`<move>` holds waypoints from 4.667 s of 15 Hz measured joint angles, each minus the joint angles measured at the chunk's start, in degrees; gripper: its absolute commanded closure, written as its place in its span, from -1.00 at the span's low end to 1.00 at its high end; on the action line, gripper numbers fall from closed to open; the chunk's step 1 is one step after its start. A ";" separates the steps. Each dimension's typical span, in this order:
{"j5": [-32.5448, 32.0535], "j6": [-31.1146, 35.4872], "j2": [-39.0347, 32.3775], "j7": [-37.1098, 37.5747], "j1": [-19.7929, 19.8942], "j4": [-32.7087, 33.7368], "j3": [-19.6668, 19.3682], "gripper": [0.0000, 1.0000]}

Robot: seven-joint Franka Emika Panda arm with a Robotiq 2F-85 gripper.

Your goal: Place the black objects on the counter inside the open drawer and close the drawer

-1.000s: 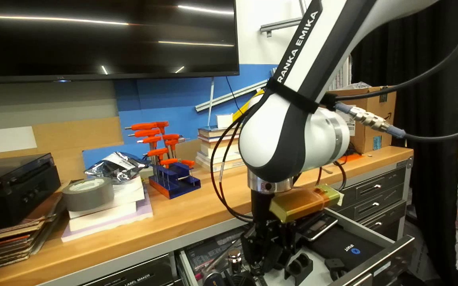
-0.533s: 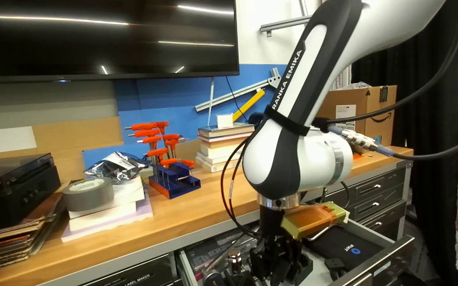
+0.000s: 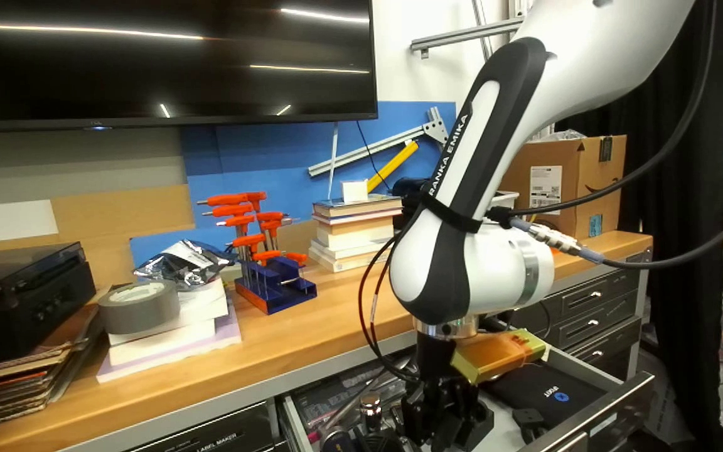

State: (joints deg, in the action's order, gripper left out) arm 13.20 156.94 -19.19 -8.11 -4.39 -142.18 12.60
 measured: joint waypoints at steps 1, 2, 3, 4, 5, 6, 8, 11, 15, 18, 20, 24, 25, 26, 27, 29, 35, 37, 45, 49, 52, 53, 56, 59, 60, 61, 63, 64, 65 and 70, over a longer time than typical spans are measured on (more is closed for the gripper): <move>0.00 0.01 -0.33 -0.10 0.29 0.33 0.03 0.70; 0.00 0.03 -0.62 -0.19 0.60 0.64 0.05 0.69; 0.00 0.04 -0.90 -0.28 0.93 0.92 0.05 0.19; 0.00 0.06 -1.12 -0.32 1.29 1.13 0.05 0.15; 0.00 0.07 -1.32 -0.32 1.65 1.33 0.04 0.03; 0.00 0.07 -1.46 -0.32 1.98 1.46 -0.03 -0.11; -0.18 0.08 -1.56 -0.21 2.25 1.60 -0.68 -0.43; -0.70 0.12 -1.56 0.05 2.25 1.63 -1.92 -0.87; -1.54 0.36 -1.52 0.77 2.20 1.64 -2.64 -1.00; -3.57 0.37 -0.95 3.49 1.59 1.64 -3.58 -1.00; -7.62 0.31 0.05 8.80 -0.41 1.61 -6.37 -1.00; -19.62 -1.85 3.13 25.80 -8.23 1.50 -16.96 -1.00; -22.46 -3.12 3.89 30.25 -10.14 1.50 -19.68 -1.00; -24.98 -4.46 4.55 34.53 -11.54 1.47 -21.78 -1.00; -27.42 -5.80 5.12 38.83 -12.61 1.41 -23.47 -1.00; -31.36 -8.50 5.91 47.15 -13.57 1.10 -25.34 -1.00; -35.67 -16.80 6.42 69.39 -12.32 -0.28 -24.15 -1.00; -35.68 -18.55 6.70 76.08 -11.70 -0.97 -23.27 -1.00; -29.48 -19.63 6.93 88.92 -6.27 -4.08 -19.81 -1.00; -23.40 -16.83 6.93 88.02 -3.24 -5.99 -18.68 -1.00; -16.13 -10.15 6.87 84.17 -0.82 -8.37 -17.38 -1.00; -14.44 -6.75 6.82 82.62 -0.27 -9.31 -17.04 -1.00; -10.26 3.52 6.52 76.37 0.65 -11.73 -15.71 -1.00; -4.97 10.74 6.19 68.31 1.71 -13.58 -13.21 -1.00; -3.16 12.82 6.03 65.60 2.17 -13.85 -12.17 -1.00; -1.09 14.64 5.82 62.91 2.78 -13.91 -10.86 -1.00; 3.18 18.39 5.30 57.95 4.21 -13.82 -7.63 -1.00; 4.98 20.38 4.95 56.13 5.63 -13.65 -5.15 -1.00; 6.30 22.44 4.52 54.94 7.63 -13.36 -2.05 -1.00; 6.25 31.02 0.51 53.88 13.70 -10.24 7.46 -1.00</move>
State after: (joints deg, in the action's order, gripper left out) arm 19.45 187.96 -18.68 45.77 9.31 -152.42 20.06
